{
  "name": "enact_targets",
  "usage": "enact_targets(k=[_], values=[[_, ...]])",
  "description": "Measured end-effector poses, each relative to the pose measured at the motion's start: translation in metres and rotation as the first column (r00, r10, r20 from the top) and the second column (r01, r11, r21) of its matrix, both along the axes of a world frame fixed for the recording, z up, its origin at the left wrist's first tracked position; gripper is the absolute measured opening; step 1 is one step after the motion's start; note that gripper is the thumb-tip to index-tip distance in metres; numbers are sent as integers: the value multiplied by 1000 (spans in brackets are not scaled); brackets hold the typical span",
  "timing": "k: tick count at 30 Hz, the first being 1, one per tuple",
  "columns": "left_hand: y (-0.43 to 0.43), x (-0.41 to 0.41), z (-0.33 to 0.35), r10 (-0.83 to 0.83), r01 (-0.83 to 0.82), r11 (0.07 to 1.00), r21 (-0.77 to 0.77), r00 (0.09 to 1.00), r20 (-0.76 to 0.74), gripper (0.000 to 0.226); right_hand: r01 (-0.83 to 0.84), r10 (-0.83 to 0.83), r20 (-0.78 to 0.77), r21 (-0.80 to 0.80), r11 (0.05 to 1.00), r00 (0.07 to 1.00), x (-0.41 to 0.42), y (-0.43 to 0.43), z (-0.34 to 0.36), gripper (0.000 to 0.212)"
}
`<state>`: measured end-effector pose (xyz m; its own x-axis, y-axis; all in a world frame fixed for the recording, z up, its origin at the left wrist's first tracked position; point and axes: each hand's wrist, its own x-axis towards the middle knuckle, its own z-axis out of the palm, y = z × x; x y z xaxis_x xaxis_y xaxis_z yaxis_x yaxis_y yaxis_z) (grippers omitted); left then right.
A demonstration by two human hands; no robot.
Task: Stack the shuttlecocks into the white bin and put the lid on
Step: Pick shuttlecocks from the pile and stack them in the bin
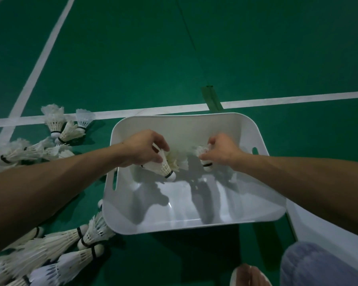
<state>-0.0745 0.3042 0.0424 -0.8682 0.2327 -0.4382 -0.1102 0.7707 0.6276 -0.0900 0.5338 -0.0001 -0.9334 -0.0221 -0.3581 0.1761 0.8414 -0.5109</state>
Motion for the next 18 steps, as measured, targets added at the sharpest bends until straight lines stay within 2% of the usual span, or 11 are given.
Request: enact_targets(k=[7, 11, 15, 18], values=[[1, 2, -5, 0, 0, 1000, 9, 1000, 23, 27, 37, -43, 44, 129, 991, 998, 6, -2, -13, 31], [0, 2, -5, -17, 17, 1000, -17, 1000, 11, 26, 25, -8, -59, 305, 952, 998, 1, -5, -16, 35], [-2, 2, -6, -20, 20, 999, -35, 1000, 2, 25, 134, -137, 45, 53, 990, 990, 6, -6, -16, 41], [-4, 3, -7, -11, 11, 999, -36, 1000, 4, 25, 192, -191, 67, -14, 981, 979, 8, -10, -25, 42]])
